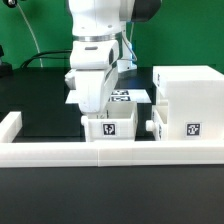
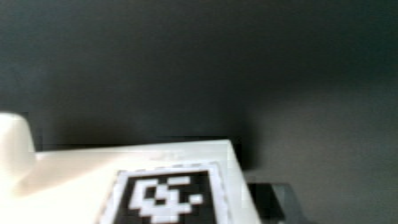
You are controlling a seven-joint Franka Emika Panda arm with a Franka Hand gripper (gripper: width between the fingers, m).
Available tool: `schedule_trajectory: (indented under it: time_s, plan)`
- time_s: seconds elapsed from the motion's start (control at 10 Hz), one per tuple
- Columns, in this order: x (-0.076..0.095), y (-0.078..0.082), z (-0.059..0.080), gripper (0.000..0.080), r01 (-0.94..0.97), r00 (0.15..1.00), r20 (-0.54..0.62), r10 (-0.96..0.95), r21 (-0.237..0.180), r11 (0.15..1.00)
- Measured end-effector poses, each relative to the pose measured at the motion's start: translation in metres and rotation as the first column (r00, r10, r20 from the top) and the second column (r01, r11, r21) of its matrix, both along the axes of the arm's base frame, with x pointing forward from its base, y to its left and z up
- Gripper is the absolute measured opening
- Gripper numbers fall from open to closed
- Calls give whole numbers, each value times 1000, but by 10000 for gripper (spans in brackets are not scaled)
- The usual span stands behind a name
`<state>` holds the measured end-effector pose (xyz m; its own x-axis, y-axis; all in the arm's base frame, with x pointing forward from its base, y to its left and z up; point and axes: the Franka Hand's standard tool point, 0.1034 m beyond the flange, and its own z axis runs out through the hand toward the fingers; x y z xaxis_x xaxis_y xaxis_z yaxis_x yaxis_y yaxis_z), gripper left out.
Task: Assemble drawer
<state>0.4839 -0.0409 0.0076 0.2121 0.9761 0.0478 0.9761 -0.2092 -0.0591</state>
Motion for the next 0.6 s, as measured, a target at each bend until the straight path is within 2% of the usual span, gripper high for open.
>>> schedule_trajectory:
  time_s: [0.3, 0.6]
  plan:
    - [2, -1, 2, 78, -69, 998, 12, 69, -7, 998]
    - [11, -1, 20, 77, -124, 992, 29, 125, -27, 992]
